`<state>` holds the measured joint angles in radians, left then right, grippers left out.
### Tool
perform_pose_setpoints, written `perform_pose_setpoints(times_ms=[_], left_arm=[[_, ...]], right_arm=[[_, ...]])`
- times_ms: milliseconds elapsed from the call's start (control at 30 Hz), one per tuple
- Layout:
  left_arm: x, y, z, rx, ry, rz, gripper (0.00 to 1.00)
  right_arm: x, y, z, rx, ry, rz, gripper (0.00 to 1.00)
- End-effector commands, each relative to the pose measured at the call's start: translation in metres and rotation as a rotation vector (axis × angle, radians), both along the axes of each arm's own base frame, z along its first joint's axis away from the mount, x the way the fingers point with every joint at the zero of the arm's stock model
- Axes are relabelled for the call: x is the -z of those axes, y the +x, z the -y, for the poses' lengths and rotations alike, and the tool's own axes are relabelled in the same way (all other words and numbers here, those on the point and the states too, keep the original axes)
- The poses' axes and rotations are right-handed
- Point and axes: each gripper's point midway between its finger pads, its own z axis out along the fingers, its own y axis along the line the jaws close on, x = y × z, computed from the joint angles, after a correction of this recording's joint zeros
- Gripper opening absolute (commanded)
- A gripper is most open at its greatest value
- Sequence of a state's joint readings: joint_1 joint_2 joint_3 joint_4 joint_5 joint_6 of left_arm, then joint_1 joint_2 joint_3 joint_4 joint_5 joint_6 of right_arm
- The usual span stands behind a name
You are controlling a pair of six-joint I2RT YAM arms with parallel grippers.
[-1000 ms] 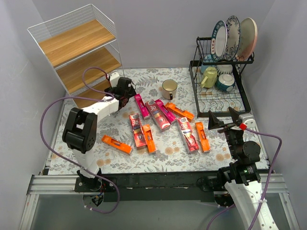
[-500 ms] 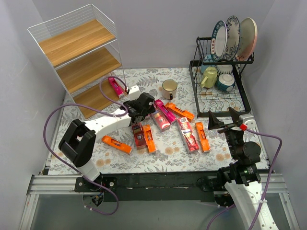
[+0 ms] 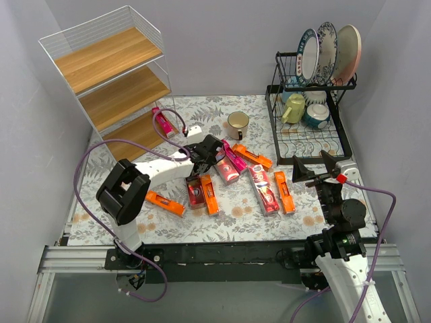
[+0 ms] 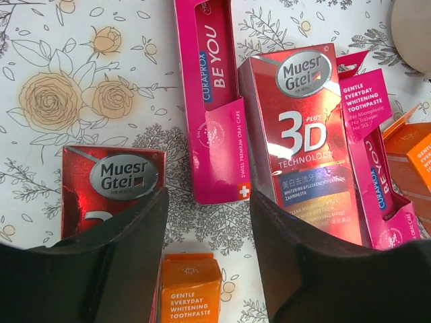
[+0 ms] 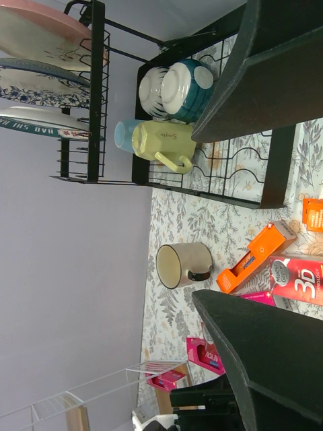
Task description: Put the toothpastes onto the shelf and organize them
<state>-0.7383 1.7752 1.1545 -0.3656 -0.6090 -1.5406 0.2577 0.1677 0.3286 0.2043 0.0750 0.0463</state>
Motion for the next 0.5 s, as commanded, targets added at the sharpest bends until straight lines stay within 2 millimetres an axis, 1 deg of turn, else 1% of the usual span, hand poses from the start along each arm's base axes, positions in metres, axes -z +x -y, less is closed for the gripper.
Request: perform_pose_setpoints(times_ms=[0,133,300,367,400,467], left_arm=[[-0.006,0.007,0.006,0.000,0.001,0.011,0.50],[-0.011,0.007,0.009,0.004,-0.009,0.021,0.49],[-0.013,0.011,0.010,-0.006,-0.008,0.028,0.48],[-0.004,0.011,0.011,0.000,0.007,0.011,0.46],[-0.004,0.013,0.012,0.001,0.010,0.011,0.45],[0.007,0.013,0.011,0.001,0.032,-0.006,0.45]], right_arm=[[-0.009,-0.002,0.001,0.002,0.009,0.034,0.99],[-0.009,-0.002,0.001,0.002,0.009,0.034,0.99],[-0.008,-0.001,-0.001,-0.003,0.010,0.032,0.99],[-0.008,-0.001,-0.001,-0.005,0.010,0.032,0.98],[-0.008,-0.001,-0.001,-0.003,0.010,0.032,0.99],[-0.008,-0.002,-0.001,-0.003,0.011,0.033,0.99]])
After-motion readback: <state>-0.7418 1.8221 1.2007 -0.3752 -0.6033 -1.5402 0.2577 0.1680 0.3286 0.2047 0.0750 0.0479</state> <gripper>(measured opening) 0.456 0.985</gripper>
